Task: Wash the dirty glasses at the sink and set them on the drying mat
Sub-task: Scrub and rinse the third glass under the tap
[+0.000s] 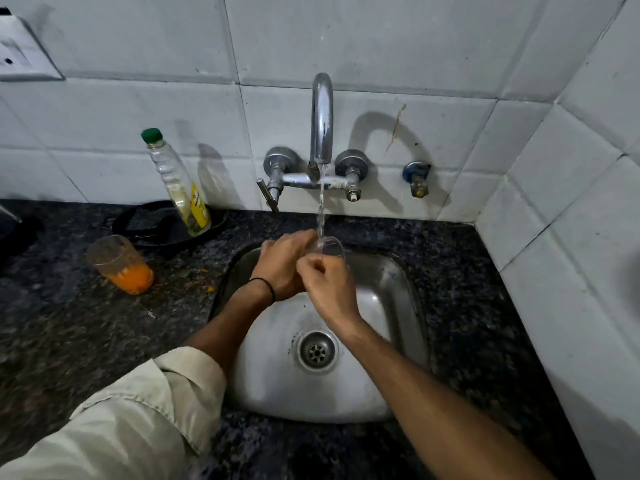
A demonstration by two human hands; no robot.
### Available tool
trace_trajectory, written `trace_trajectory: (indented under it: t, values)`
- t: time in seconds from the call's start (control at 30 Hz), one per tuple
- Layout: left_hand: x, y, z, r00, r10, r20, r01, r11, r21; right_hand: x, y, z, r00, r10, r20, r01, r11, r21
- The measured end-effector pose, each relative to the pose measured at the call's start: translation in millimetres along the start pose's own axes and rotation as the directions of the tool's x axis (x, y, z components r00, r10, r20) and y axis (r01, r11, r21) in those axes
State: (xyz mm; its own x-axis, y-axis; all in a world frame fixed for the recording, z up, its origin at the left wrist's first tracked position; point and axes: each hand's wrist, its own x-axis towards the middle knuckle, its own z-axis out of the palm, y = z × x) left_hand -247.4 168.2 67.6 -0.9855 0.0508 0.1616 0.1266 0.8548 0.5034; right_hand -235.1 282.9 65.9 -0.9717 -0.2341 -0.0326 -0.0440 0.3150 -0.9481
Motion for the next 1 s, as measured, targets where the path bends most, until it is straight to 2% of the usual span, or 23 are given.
trace_trajectory:
  t: [0.07, 0.1, 0.17, 0.23, 0.27, 0.33, 0.4, 0.47, 0.53, 0.57, 0.67, 0.7, 0.77, 0.83, 0.87, 0.9, 0.93, 1.0]
  values:
    - [3, 12, -7, 0.993, -0.017, 0.118, 0.001, 0.991, 0.132, 5, 5, 3, 0.965, 0.134, -0.228, -0.077, 0.968, 0.24]
    - [5, 19, -10, 0.983, -0.05, 0.175, 0.013, 0.978, 0.208, 12, 10, 4, 0.927, 0.255, -0.274, -0.128, 0.904, 0.408]
    - [12, 31, -16, 0.948, -0.129, 0.292, 0.002, 0.917, 0.399, 24, 23, 6, 0.844, 0.503, -0.184, -0.265, 0.691, 0.673]
    - [19, 35, -24, 0.907, -0.19, 0.376, -0.035, 0.857, 0.515, 24, 42, 13, 0.768, 0.64, 0.037, -0.373, 0.399, 0.838]
    - [22, 35, -27, 0.898, -0.199, 0.393, -0.028, 0.864, 0.502, 23, 52, 17, 0.734, 0.664, 0.142, -0.401, 0.256, 0.88]
    - [24, 31, -29, 0.908, -0.173, 0.382, 0.049, 0.949, 0.313, 20, 70, 27, 0.69, 0.669, 0.276, -0.407, 0.043, 0.913]
    - [22, 27, -23, 0.936, -0.144, 0.323, 0.128, 0.989, 0.069, 19, 85, 38, 0.649, 0.687, 0.325, -0.36, -0.099, 0.928]
    - [20, 21, -14, 0.955, -0.18, 0.236, 0.202, 0.977, -0.072, 17, 99, 41, 0.613, 0.71, 0.347, -0.325, -0.174, 0.93]
    - [16, 10, -6, 0.956, -0.242, 0.165, 0.269, 0.949, -0.166, 16, 106, 36, 0.604, 0.716, 0.351, -0.368, -0.14, 0.919]
    - [13, 4, -4, 0.951, -0.276, 0.137, 0.3, 0.931, -0.21, 16, 106, 31, 0.606, 0.721, 0.335, -0.408, -0.08, 0.909]
    - [1, -16, 2, 0.888, -0.432, 0.154, 0.456, 0.796, -0.398, 23, 99, 15, 0.606, 0.77, 0.201, -0.531, 0.203, 0.823]
    - [-4, -22, 6, 0.857, -0.473, 0.207, 0.514, 0.748, -0.419, 26, 95, 10, 0.646, 0.753, 0.125, -0.54, 0.335, 0.772]
    - [-12, -34, 14, 0.783, -0.53, 0.326, 0.622, 0.683, -0.383, 32, 82, 0, 0.798, 0.602, -0.023, -0.481, 0.659, 0.578]
    - [-18, -38, 20, 0.722, -0.555, 0.414, 0.69, 0.625, -0.364, 35, 62, -8, 0.951, 0.303, -0.061, -0.291, 0.945, 0.152]
    - [-20, -38, 21, 0.709, -0.548, 0.444, 0.703, 0.605, -0.375, 35, 52, -12, 0.991, 0.131, -0.021, -0.133, 0.983, -0.124]
    - [-19, -36, 21, 0.712, -0.538, 0.451, 0.7, 0.592, -0.4, 34, 40, -15, 0.998, -0.02, 0.065, 0.043, 0.93, -0.366]
    - [-15, -33, 20, 0.734, -0.53, 0.425, 0.679, 0.585, -0.443, 32, 29, -17, 0.976, -0.135, 0.169, 0.206, 0.821, -0.532]
    - [0, -34, 14, 0.784, -0.553, 0.282, 0.603, 0.572, -0.556, 28, 10, -22, 0.907, -0.254, 0.337, 0.42, 0.621, -0.662]
